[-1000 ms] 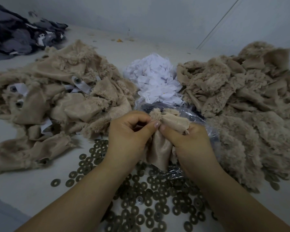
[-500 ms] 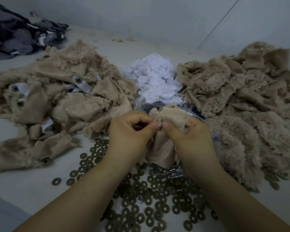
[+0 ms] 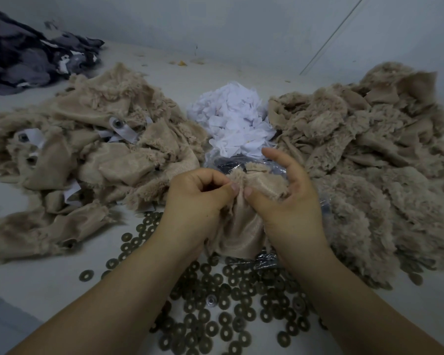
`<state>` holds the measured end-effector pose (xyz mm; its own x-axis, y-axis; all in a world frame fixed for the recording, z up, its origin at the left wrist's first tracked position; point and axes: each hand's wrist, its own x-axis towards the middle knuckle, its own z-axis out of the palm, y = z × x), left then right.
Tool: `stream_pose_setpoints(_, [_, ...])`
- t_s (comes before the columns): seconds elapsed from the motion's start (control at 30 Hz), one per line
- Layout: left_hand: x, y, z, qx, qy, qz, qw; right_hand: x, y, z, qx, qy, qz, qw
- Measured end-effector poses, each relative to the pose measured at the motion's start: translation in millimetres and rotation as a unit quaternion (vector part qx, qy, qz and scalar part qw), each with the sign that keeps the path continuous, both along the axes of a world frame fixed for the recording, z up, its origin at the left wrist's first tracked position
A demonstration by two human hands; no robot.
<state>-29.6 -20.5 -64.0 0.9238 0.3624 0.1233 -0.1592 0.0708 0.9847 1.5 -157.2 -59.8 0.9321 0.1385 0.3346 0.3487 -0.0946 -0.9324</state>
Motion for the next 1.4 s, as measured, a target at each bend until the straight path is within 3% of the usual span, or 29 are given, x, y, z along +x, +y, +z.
stream_pose_setpoints(0.13, [-2.4, -3.4, 5.9, 0.024, -0.009, 0.017, 1.000, -0.6, 0.9, 1.7, 0.016, -0.002, -0.010, 1.000])
stream_pose_setpoints(0.3, [-3.5, -6.3, 3.9, 0.068, -0.011, 0.034, 0.997, 3.1, 0.7, -0.9, 0.108, 0.111, 0.023, 0.988])
stream_pose_setpoints(0.83, [-6.0, -14.1, 0.8, 0.206, -0.045, 0.105, 0.972, 9.7, 0.2, -7.5, 0.180, 0.234, 0.078, 0.952])
stream_pose_setpoints(1.4, [-6.1, -14.7, 1.6, 0.238, -0.073, 0.145, 0.958, 5.4, 1.5, -3.5, 0.173, 0.214, 0.065, 0.959])
